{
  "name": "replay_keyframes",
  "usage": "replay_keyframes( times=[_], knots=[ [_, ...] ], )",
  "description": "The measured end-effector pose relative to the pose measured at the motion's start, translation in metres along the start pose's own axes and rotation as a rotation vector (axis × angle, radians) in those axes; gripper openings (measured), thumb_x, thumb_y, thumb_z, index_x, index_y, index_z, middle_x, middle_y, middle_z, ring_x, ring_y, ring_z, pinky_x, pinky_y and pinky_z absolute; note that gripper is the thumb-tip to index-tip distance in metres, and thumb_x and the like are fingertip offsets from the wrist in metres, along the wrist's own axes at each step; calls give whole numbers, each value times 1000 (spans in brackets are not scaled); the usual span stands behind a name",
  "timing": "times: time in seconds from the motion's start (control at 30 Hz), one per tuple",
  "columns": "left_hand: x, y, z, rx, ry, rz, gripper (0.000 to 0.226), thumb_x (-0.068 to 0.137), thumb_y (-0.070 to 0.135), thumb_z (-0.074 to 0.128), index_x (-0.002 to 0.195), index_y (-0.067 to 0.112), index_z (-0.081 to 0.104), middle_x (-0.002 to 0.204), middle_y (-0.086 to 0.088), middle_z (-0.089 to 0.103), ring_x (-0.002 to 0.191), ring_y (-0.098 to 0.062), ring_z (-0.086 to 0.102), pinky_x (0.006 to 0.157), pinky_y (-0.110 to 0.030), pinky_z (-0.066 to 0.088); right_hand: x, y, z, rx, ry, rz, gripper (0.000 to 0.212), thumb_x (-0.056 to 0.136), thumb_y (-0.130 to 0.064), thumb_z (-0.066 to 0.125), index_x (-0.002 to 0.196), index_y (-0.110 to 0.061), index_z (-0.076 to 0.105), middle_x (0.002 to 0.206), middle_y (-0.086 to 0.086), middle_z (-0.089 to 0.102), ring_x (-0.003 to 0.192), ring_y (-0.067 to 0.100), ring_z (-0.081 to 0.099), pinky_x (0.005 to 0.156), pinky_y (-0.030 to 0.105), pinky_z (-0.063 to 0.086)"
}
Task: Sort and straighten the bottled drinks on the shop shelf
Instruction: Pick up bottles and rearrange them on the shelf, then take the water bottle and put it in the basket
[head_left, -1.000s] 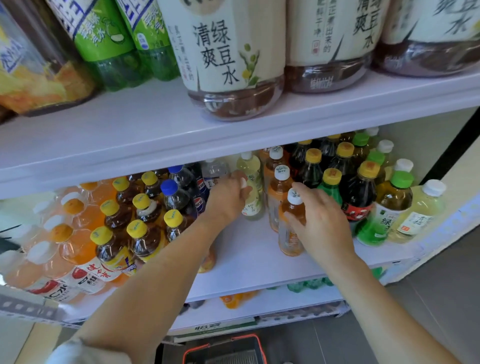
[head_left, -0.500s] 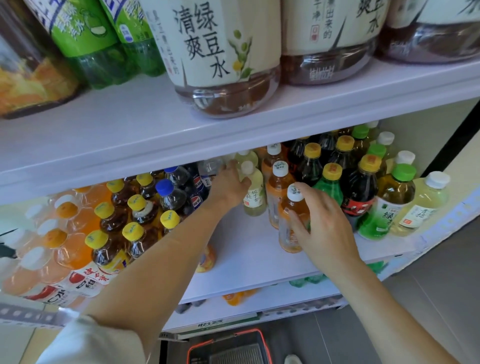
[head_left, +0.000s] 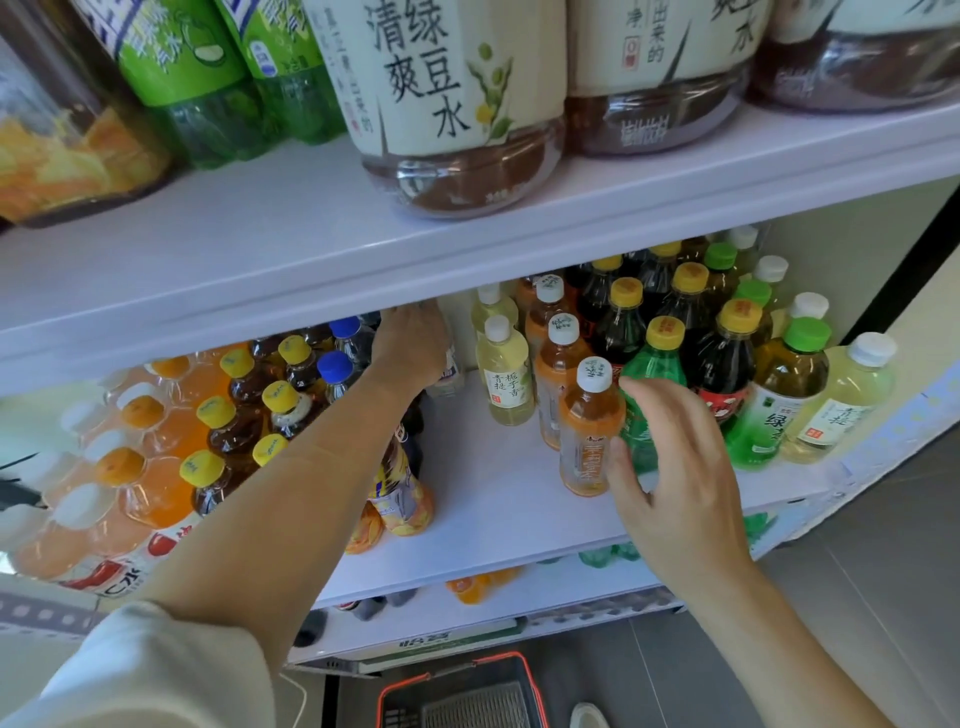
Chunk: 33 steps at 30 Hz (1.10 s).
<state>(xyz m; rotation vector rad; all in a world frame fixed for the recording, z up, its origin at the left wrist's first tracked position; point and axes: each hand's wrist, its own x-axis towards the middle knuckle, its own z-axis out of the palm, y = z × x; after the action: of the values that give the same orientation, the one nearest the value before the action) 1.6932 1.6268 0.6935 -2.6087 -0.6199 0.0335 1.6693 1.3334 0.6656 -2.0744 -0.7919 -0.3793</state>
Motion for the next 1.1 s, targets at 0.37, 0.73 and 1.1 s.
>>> replay_keyframes(
  times=[0.37,0.73,1.1],
  knots=[
    [-59,4,-19,-371,-38,7,33,97,26,54,124,7,47,115,-20,55,96,-39,62,78,-42,51,-39,-14,11,252,-114,46,26,89,-7,60,114,-11,64,97,-3,62,84,12,60,72,32,53],
    [-184,-47,-80,-1570,259,-246,21,76,24,52,59,12,52,55,11,45,55,-5,40,49,-17,34,-25,-54,15,956,-1029,376,41,89,-54,60,128,-41,59,130,-5,65,129,20,54,110,40,40],
    [-211,-62,-79,-1905,187,-375,19,82,32,58,65,25,62,71,-6,51,70,-22,48,64,-37,39,-40,-97,-5,1085,-832,408,35,73,-45,68,99,-23,73,100,3,76,92,11,71,71,11,50]
  ],
)
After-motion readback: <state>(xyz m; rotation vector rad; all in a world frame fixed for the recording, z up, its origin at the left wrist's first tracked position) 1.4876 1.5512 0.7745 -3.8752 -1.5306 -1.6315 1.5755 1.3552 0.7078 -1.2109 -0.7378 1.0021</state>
